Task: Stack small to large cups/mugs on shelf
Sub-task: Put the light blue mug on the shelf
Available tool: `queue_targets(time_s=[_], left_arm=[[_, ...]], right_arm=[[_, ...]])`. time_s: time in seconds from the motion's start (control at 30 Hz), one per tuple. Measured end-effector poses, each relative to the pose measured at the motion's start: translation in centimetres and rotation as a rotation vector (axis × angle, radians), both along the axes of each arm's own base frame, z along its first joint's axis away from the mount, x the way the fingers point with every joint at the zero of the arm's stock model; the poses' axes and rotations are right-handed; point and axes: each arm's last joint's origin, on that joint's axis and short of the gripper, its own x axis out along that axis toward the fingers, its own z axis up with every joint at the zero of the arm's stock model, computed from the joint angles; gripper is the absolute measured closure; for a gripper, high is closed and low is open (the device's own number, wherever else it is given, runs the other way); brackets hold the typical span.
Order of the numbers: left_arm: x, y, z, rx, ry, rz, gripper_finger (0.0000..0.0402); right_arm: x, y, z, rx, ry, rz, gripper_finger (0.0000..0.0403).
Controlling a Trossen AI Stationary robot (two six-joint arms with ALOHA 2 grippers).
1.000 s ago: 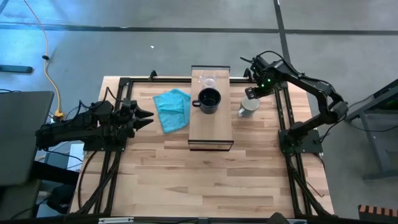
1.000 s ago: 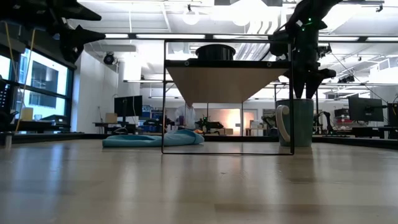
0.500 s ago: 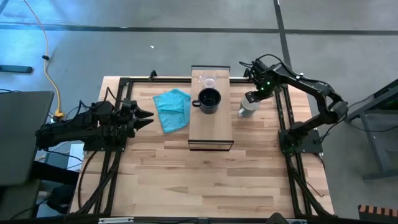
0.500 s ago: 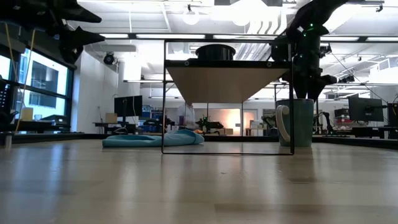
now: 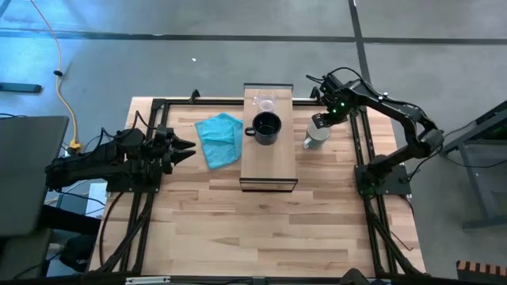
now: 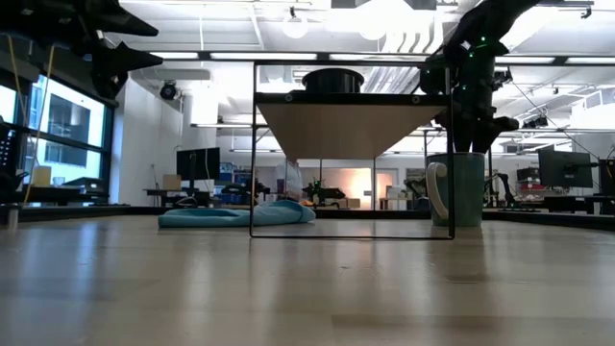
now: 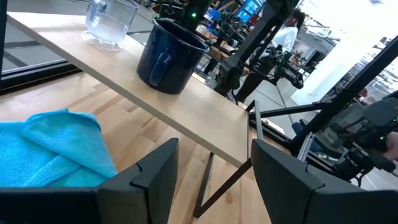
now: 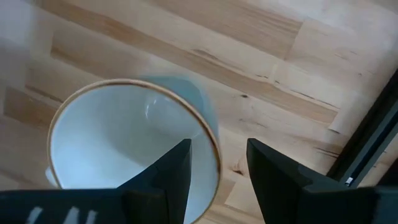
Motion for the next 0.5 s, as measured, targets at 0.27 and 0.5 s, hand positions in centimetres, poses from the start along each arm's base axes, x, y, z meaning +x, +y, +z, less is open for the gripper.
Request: queue_targets(time_s=[0.27,0.5], left_arm=[[0.00,0.00,0.00,-0.001,0.000,0.000,0.0211],[-0.01,0.02,0.01,0.001,0.000,0.009,0.0211]], right_arm=[[-0.13,-0.14,0.00,-0.001,-0.002,-0.003,0.0258],[-0.12,-0.10,0.00,0.007,-0.009,-0.001,0.0258]])
